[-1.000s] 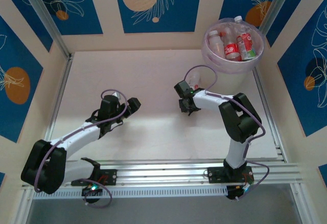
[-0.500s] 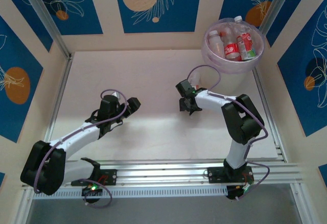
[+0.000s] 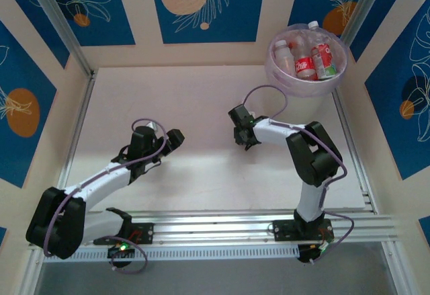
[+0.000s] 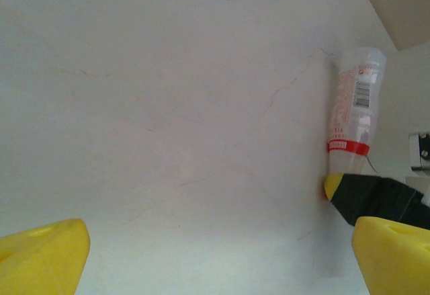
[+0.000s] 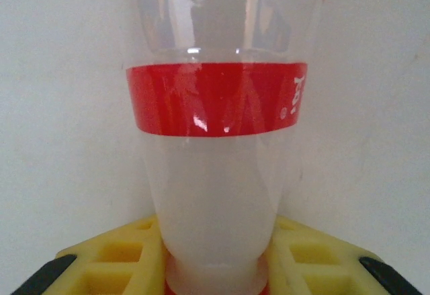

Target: Put the plastic bottles in the bin

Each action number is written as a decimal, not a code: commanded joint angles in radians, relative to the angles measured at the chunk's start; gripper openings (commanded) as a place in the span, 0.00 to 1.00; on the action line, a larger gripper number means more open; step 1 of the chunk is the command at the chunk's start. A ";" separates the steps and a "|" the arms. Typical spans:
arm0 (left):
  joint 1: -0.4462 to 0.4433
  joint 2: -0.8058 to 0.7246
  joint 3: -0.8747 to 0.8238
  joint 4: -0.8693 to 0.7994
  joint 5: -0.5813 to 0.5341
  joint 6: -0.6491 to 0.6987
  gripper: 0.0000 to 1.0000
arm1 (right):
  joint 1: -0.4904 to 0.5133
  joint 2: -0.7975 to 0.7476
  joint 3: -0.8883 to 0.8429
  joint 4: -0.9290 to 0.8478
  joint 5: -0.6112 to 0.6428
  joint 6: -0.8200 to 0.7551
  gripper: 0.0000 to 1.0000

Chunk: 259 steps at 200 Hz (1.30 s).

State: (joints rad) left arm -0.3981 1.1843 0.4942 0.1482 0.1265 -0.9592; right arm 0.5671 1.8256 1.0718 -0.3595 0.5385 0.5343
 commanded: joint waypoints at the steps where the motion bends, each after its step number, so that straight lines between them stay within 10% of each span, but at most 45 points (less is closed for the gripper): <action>1: 0.014 -0.016 -0.003 -0.005 0.005 0.005 1.00 | 0.041 -0.083 -0.051 -0.062 -0.011 0.021 0.32; 57: 0.014 -0.023 -0.016 0.003 0.007 -0.003 1.00 | 0.117 -0.220 -0.144 -0.162 -0.066 0.080 0.35; 90: 0.015 -0.022 -0.016 0.004 0.008 0.002 1.00 | 0.082 -0.239 -0.079 -0.218 -0.053 0.040 0.68; 133: 0.014 -0.026 -0.017 0.006 0.010 0.000 1.00 | -0.010 -0.160 0.034 -0.185 -0.081 -0.022 0.80; 200: 0.017 -0.021 -0.003 -0.010 0.002 0.013 1.00 | -0.053 0.022 0.185 -0.174 -0.147 -0.095 0.82; 259: 0.019 0.006 0.012 -0.001 0.013 0.013 1.00 | -0.059 0.014 0.186 -0.187 -0.122 -0.116 0.62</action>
State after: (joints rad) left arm -0.3927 1.1805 0.4843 0.1482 0.1265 -0.9592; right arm 0.5163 1.8591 1.2385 -0.5243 0.4183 0.4389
